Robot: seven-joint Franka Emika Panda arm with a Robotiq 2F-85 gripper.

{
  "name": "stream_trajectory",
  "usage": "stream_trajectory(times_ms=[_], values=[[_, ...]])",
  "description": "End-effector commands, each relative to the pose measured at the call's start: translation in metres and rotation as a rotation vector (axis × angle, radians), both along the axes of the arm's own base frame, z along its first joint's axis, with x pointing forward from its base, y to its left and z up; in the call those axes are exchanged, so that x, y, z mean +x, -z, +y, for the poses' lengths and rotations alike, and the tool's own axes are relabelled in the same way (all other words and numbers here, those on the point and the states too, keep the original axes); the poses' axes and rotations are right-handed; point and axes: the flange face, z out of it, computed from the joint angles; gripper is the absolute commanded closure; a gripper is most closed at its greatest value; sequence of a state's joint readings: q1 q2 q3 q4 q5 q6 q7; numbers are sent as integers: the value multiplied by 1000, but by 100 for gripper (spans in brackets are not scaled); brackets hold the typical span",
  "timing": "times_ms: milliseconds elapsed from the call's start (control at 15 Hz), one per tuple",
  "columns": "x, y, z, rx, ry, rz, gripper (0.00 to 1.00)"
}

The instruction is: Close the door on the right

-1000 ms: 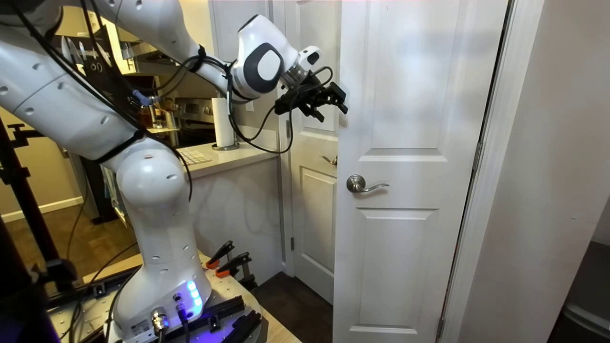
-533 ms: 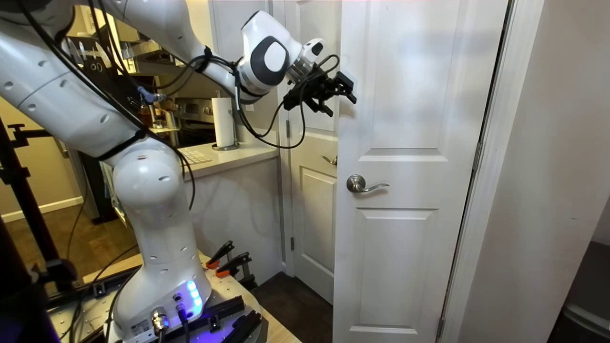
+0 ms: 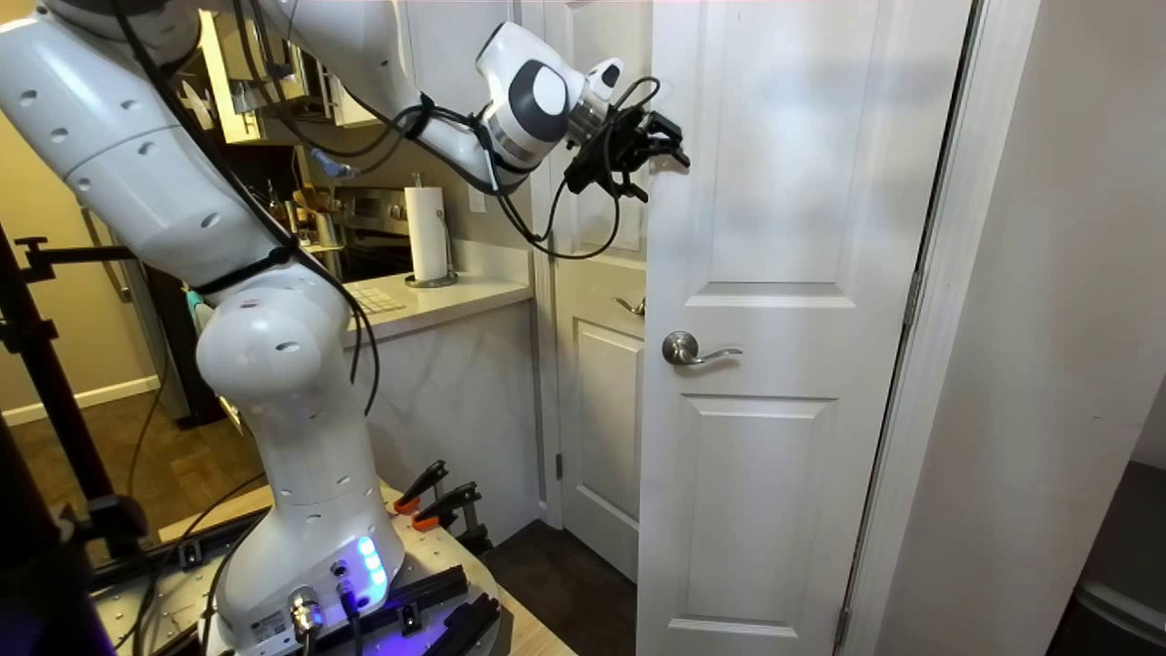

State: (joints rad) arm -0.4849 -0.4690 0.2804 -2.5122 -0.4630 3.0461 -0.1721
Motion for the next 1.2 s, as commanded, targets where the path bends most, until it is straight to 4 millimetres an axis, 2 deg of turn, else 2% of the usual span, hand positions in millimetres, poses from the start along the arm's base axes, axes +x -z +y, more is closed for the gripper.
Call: stream_trajectory(times_ms=[0, 333, 800, 933, 1133], values=[[21, 0, 6, 59, -27, -44, 0], [46, 6, 42, 230, -95, -96, 0], [77, 8, 96, 323, -215, -107, 0], [79, 5, 92, 304, -215, -101, 0], [76, -3, 68, 282, -165, -94, 0]])
